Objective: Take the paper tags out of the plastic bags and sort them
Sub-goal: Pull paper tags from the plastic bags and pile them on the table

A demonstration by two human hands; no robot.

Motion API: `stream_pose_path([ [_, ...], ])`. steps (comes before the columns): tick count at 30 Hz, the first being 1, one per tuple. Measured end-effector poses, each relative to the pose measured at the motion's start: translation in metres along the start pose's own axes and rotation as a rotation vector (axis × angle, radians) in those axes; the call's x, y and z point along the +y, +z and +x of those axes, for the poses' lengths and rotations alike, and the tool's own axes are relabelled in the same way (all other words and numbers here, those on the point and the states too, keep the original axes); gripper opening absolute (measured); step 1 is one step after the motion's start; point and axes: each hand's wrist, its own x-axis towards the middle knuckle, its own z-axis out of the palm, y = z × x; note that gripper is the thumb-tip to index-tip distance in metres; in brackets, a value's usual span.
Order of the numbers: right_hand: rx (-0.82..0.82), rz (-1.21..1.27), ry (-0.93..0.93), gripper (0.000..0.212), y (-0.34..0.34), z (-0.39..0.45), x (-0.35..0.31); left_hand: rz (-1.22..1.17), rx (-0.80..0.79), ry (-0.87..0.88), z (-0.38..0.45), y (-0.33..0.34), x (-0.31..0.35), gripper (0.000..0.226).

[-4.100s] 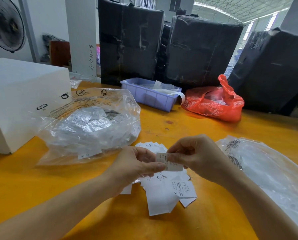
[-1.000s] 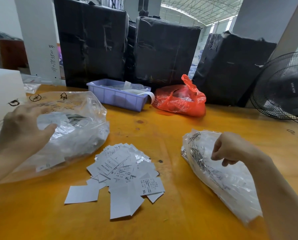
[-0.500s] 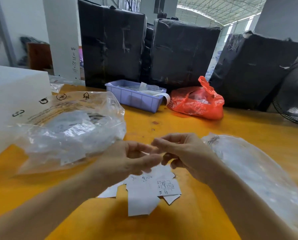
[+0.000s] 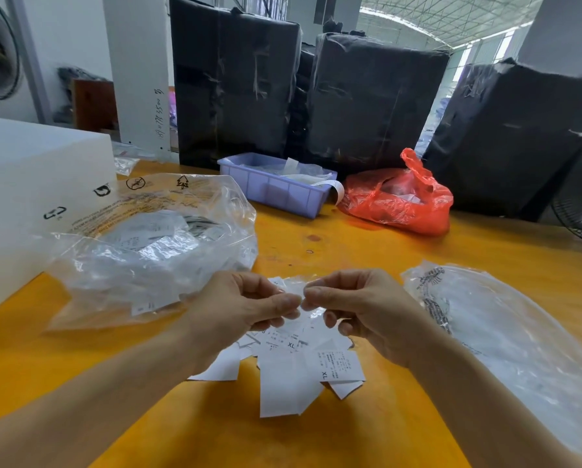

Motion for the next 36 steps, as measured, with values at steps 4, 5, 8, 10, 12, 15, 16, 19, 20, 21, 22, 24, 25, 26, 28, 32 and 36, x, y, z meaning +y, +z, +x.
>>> stream_pose_path([
  [4, 0.004, 0.029, -0.008, 0.019, 0.0, 0.0, 0.0, 0.007, 0.02, 0.004, 0.0, 0.0, -0.002, 0.025],
  [5, 0.012, 0.021, -0.02, 0.016, 0.0, 0.001, 0.001, 0.005, 0.021, 0.007, 0.0, -0.001, -0.003, 0.027],
  [8, 0.034, -0.065, -0.085, 0.009, 0.003, 0.001, 0.002, 0.003, -0.033, -0.009, 0.001, -0.001, -0.002, 0.045],
  [10, 0.047, -0.113, -0.121, 0.012, 0.007, 0.0, 0.002, -0.002, -0.055, -0.03, 0.0, 0.0, 0.0, 0.049],
  [12, 0.059, -0.137, -0.136, 0.019, 0.011, 0.0, 0.003, -0.047, -0.019, -0.019, -0.001, 0.001, 0.0, 0.035],
  [15, 0.132, -0.133, -0.163, 0.016, 0.014, 0.002, 0.004, -0.072, 0.104, 0.031, 0.0, -0.001, 0.001, 0.023],
  [16, 0.18, -0.157, -0.18, 0.011, 0.014, 0.003, 0.005, -0.079, 0.148, 0.048, 0.002, -0.003, 0.001, 0.027],
  [19, 0.295, -0.49, -0.278, 0.003, 0.009, 0.006, 0.01, -0.141, 0.251, 0.066, 0.008, -0.013, 0.002, 0.028],
  [20, 0.291, -0.616, -0.306, 0.005, 0.009, 0.006, 0.013, -0.169, 0.277, 0.064, 0.009, -0.015, 0.002, 0.021],
  [21, 0.273, -0.715, -0.329, 0.008, 0.011, 0.007, 0.016, -0.19, 0.299, 0.062, 0.01, -0.018, 0.002, 0.014],
  [22, 0.252, -0.801, -0.351, 0.011, 0.013, 0.008, 0.019, -0.202, 0.316, 0.062, 0.011, -0.019, 0.001, 0.01],
  [24, 0.22, -1.02, -0.402, 0.019, 0.019, 0.01, 0.027, -0.21, 0.336, 0.069, 0.013, -0.021, -0.001, 0.008],
  [25, 0.207, -1.128, -0.411, 0.022, 0.021, 0.012, 0.03, -0.21, 0.342, 0.075, 0.014, -0.021, -0.002, 0.009],
  [26, 0.204, -1.193, -0.408, 0.024, 0.021, 0.012, 0.031, -0.209, 0.347, 0.083, 0.014, -0.022, -0.002, 0.011],
  [28, 0.198, -1.175, -0.37, 0.021, 0.018, 0.012, 0.031, -0.218, 0.352, 0.097, 0.014, -0.022, -0.002, 0.012],
  [32, -0.096, -0.84, -0.251, 0.02, 0.018, 0.007, 0.02, -0.253, 0.357, 0.1, 0.014, -0.022, -0.003, 0.013],
  [36, -0.375, -1.026, -0.159, 0.058, 0.029, 0.003, 0.021, -0.18, 0.337, 0.091, 0.013, -0.019, -0.004, 0.029],
])
